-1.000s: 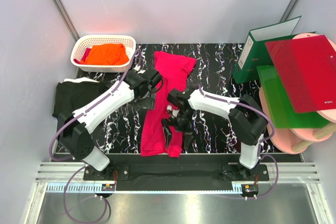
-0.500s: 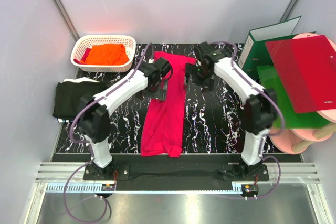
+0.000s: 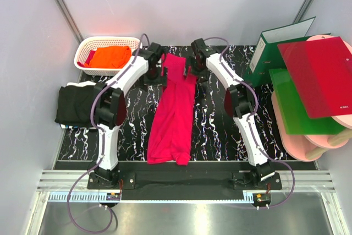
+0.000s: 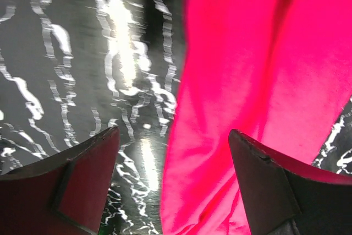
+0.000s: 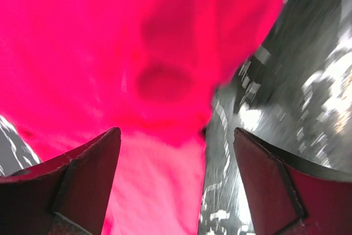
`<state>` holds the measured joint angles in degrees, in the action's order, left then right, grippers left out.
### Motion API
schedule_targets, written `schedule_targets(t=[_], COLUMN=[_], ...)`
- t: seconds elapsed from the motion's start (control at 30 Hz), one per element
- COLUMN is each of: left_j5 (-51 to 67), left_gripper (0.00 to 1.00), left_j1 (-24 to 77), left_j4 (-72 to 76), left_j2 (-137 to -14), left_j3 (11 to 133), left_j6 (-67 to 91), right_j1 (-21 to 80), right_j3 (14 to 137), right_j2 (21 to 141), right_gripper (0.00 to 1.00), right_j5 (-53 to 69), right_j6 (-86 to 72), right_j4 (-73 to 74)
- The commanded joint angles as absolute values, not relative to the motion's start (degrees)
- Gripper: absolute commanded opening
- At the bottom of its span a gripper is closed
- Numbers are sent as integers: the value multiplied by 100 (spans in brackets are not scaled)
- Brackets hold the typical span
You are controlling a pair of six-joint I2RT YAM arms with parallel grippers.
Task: Fold and stack the t-shirts
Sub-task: Rotate the tshirt 90 degrees
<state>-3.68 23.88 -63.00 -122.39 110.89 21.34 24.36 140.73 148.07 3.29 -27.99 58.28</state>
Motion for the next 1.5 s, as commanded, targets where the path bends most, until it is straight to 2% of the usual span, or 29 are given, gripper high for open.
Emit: schedule_targets(t=[0.0,0.1,0.13,0.2,0.23,0.4,0.6,0.77,0.8,0.87,0.9,0.93,1.0,1.03,1.1,1.13,1.2,1.27,1.37,1.4,1.47], left_j5=[193,369,413,509,518,519,633,791,817,809,817,826,861,887,1062,1133,1448,1704,2405,2530,2854], left_gripper=[84,81,80,79,79,78,78,78,79,85,87,90,99,99,99,99,99,99,99,99,99], left_j1=[2118,2030,1978,1908,1838,1740,1740,1749,1749,1758,1749,1749,1758,1758,1767,1784,1828,1942,2100,2127,2171], left_j4=[-6232,-6205,-6179,-6179,-6170,-6135,-5933,-5827,-5827,-5792,-5783,-5792,-5748,-5713,-5625,-5599,-5485,-5362,-4958,-4800,-4151], left_j2=[-12331,-12506,-12533,-12560,-12542,-12472,-12217,-11971,-11884,-11769,-11629,-11567,-11322,-11225,-10962,-10873,-10610,-10407,-9776,-9599,-9030], left_j3=[11303,11338,11338,11277,11250,11031,10688,10354,10267,10204,10178,10143,10021,9959,9722,9625,9231,8870,7913,7292,6291], left_j6=[1942,1916,1907,1890,1881,1881,1863,1986,2012,2065,2074,2083,2092,2100,2118,2170,2232,2390,2811,3187,3584], right_j1=[2259,2215,2197,2162,2153,2127,2022,1899,1881,1819,1802,1784,1775,1775,1758,1767,1758,1714,1626,1626,1617], right_j3=[14905,15161,15213,15337,15363,15407,15907,15864,15864,15917,15917,15769,15488,15130,14636,13955,12857,12106,10455,9545,8697], right_j2=[15196,15477,15608,15723,15811,15847,16031,16110,16128,16032,15927,15795,15181,14935,14101,13776,12826,12002,11105,10909,10444], right_gripper=[87,51,30,19,9,0,0,1,10,20,31,37,46,61,73,87,95,97,93,91,87], right_j5=[26,61,88,132,141,-113,-526,-773,-791,-765,-686,-642,-441,-344,-150,-115,139,638,1673,1948,2615], right_j6=[-2892,-2892,-2883,-2883,-2883,-2865,-2874,-3005,-3049,-3076,-3067,-3033,-2936,-2901,-2874,-2857,-2839,-2856,-3110,-3181,-3278], right_j4=[5828,5731,5696,5687,5678,5407,4818,3913,3694,3578,3586,3586,3621,3656,3770,3788,3867,4077,4306,4298,4281])
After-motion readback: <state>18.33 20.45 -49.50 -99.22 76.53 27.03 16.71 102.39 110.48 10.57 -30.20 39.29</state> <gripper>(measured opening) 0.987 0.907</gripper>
